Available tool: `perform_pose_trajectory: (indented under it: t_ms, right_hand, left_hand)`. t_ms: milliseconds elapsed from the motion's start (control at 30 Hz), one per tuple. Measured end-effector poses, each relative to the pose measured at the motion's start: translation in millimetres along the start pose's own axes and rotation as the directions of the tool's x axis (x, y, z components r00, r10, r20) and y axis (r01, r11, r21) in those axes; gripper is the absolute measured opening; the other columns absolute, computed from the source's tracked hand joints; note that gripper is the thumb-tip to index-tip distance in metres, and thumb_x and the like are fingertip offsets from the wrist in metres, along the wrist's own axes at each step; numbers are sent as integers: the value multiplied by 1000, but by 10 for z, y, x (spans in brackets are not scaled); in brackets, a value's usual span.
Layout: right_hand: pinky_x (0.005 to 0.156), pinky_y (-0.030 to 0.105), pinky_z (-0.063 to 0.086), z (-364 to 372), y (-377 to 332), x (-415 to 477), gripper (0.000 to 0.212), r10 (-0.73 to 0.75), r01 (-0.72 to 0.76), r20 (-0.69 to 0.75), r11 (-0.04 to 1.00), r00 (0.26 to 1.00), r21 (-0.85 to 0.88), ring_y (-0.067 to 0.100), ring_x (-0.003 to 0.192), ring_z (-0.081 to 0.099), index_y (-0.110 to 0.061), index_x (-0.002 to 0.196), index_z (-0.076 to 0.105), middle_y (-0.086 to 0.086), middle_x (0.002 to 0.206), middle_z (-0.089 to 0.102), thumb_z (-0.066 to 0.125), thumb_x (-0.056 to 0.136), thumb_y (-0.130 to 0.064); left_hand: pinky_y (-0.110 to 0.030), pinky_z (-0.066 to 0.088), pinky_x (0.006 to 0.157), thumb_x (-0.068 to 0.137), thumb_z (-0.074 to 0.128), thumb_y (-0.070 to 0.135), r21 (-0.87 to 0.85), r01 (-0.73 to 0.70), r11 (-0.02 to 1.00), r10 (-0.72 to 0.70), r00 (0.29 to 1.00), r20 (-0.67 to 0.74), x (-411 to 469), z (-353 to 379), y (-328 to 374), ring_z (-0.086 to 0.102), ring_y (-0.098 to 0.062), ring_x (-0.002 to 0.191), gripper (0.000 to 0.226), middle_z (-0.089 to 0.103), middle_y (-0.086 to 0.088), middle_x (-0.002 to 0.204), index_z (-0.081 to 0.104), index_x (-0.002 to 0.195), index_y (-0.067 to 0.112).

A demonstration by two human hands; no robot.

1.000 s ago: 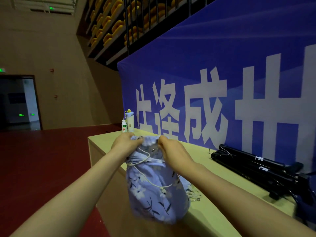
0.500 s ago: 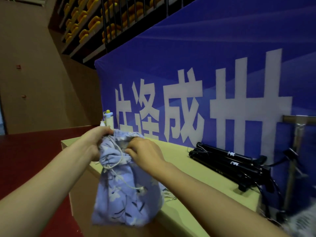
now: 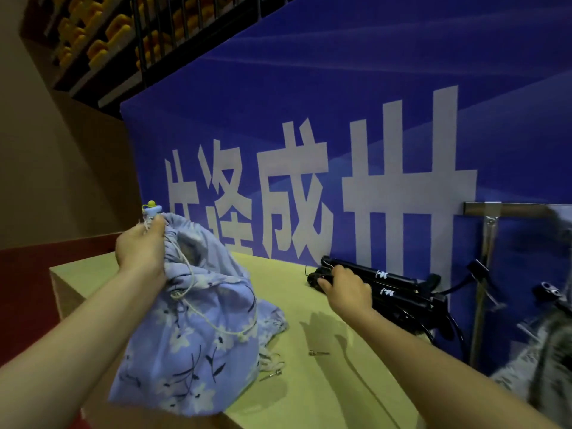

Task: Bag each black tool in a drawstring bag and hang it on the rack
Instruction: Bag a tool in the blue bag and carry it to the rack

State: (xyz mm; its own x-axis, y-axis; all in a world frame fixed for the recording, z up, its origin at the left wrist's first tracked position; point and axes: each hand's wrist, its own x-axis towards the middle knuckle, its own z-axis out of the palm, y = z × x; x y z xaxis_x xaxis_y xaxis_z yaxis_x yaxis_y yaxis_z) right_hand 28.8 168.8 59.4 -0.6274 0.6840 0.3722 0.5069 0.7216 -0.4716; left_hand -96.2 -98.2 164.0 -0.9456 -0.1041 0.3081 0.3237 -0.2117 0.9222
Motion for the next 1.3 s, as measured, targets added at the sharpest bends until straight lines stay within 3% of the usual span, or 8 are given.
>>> perform_pose_trajectory:
  t_ms: [133,267,500,800,900,1067,1200,1300]
  right_hand:
    - [95,40,39,139,419,149,41,45,-36,49,985,998,-167,25,112,54,-16,120,49,4,121,58,44,94,-47]
    - [101,39,34,251,680,245,41,74,-51,75,960,994,-274,26,121,48,-16,125,48,5,126,56,44,95,-44]
    - [97,36,36,365,832,433,30,-62,48,-20,908,998,-416,24,116,48,-17,119,52,2,120,58,55,92,-30]
    - [94,33,35,473,880,519,29,-179,205,111,699,978,-685,22,108,46,-16,114,60,5,115,53,56,91,-31]
    - [95,34,35,474,886,532,29,-182,195,93,698,979,-688,22,108,45,-15,112,60,6,115,51,57,90,-33]
    - [99,39,37,450,893,536,38,-176,187,81,753,981,-630,28,115,47,-12,120,54,11,127,45,57,90,-34]
    - [76,34,48,355,789,509,36,-196,206,72,852,978,-480,26,100,57,-13,123,46,11,116,54,53,92,-28]
    - [74,32,47,235,660,460,38,-272,253,22,855,962,-453,24,97,57,-14,121,44,10,115,54,52,93,-37]
  left_hand:
    - [-47,49,99,72,55,58,-6,-74,997,74,997,27,142,266,-249,64,-25,102,45,65,-7,117,73,88,20]
    - [-53,49,92,87,59,34,29,-4,1000,2,997,71,22,573,-299,58,-25,84,34,60,-13,81,55,58,18]
    - [-42,49,83,88,60,27,94,56,994,-62,996,65,17,896,-498,57,-27,83,34,54,-8,66,50,58,15]
    - [-56,50,93,88,60,25,142,94,985,-111,987,118,69,1019,-777,62,-33,86,32,59,-15,73,54,61,9]
    - [-55,51,93,89,60,28,163,113,980,-134,984,122,72,1050,-830,65,-39,95,29,64,-20,89,60,74,3]
    - [-54,50,94,89,59,30,199,128,972,-157,978,134,69,1033,-881,61,-33,87,33,62,-16,81,55,62,12]
    - [-53,51,93,89,59,31,220,138,966,-164,981,105,105,953,-898,64,-39,95,31,65,-23,94,58,65,11]
    - [-46,51,80,88,60,32,220,157,963,-177,981,75,146,878,-921,59,-32,80,34,60,-21,85,54,65,7]
